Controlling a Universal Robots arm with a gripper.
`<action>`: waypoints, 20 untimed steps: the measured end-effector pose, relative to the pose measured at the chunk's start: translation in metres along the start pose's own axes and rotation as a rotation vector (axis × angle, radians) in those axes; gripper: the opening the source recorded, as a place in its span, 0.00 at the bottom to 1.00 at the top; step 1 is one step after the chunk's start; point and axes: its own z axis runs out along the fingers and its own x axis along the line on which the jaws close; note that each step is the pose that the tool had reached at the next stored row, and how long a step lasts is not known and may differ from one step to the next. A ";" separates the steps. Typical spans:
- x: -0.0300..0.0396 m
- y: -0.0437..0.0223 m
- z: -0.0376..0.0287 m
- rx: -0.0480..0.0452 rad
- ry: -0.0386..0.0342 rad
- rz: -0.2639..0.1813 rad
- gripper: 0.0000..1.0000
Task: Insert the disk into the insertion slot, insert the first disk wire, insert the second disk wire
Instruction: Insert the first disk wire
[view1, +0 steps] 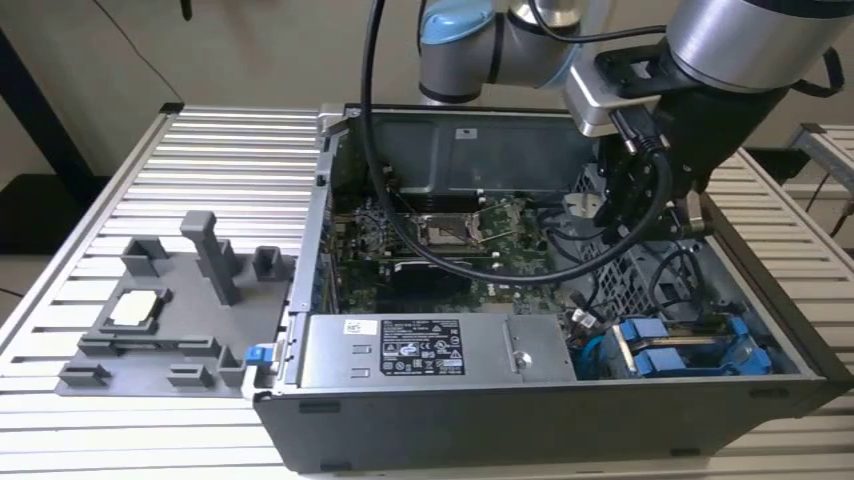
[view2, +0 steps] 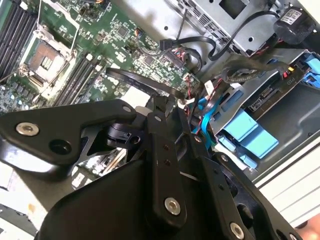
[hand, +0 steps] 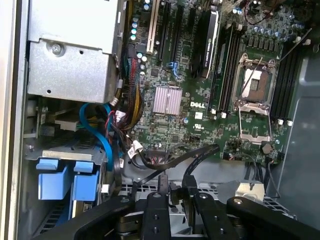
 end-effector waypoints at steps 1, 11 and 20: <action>0.0000 0.0000 0.0000 0.0000 0.0000 0.000 0.27; 0.0000 0.0000 0.0000 0.0001 -0.0003 0.000 0.17; 0.0000 0.0000 0.0000 0.0000 -0.0004 0.000 0.17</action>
